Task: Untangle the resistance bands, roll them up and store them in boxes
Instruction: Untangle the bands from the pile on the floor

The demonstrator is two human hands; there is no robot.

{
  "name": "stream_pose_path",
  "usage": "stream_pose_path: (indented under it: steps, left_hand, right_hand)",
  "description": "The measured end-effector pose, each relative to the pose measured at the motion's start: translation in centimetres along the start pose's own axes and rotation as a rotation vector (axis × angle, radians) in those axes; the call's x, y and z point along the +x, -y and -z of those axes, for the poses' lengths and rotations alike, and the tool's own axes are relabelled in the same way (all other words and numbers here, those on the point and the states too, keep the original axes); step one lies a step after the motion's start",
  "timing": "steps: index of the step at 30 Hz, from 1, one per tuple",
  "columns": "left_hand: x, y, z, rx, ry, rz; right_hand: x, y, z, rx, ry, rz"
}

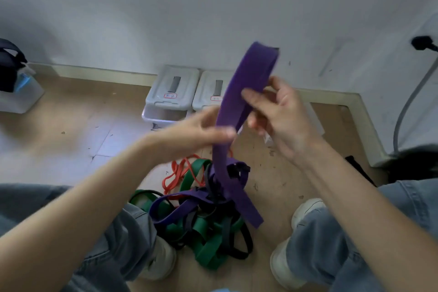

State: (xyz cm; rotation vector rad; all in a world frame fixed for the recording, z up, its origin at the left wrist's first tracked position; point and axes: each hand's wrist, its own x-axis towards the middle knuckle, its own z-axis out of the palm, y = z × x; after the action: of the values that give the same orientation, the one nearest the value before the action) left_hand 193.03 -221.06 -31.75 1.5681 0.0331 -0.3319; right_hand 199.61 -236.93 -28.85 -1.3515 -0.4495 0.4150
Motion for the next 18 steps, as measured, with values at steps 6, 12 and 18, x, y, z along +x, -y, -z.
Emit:
stream_pose_path:
  steps: [6, 12, 18]
  left_hand:
    - [1.3, 2.4, -1.7, 0.241, -0.249, 0.074]
    - [1.6, -4.7, 0.1, -0.278, -0.284, -0.152]
    - [1.3, -0.9, -0.1, 0.018, -0.101, -0.045]
  right_hand:
    - [1.1, -0.3, 3.4, 0.236, -0.265, -0.188]
    - [-1.2, -2.9, 1.0, -0.38, 0.433, -0.336]
    - [0.1, -0.7, -0.5, 0.06, -0.074, -0.14]
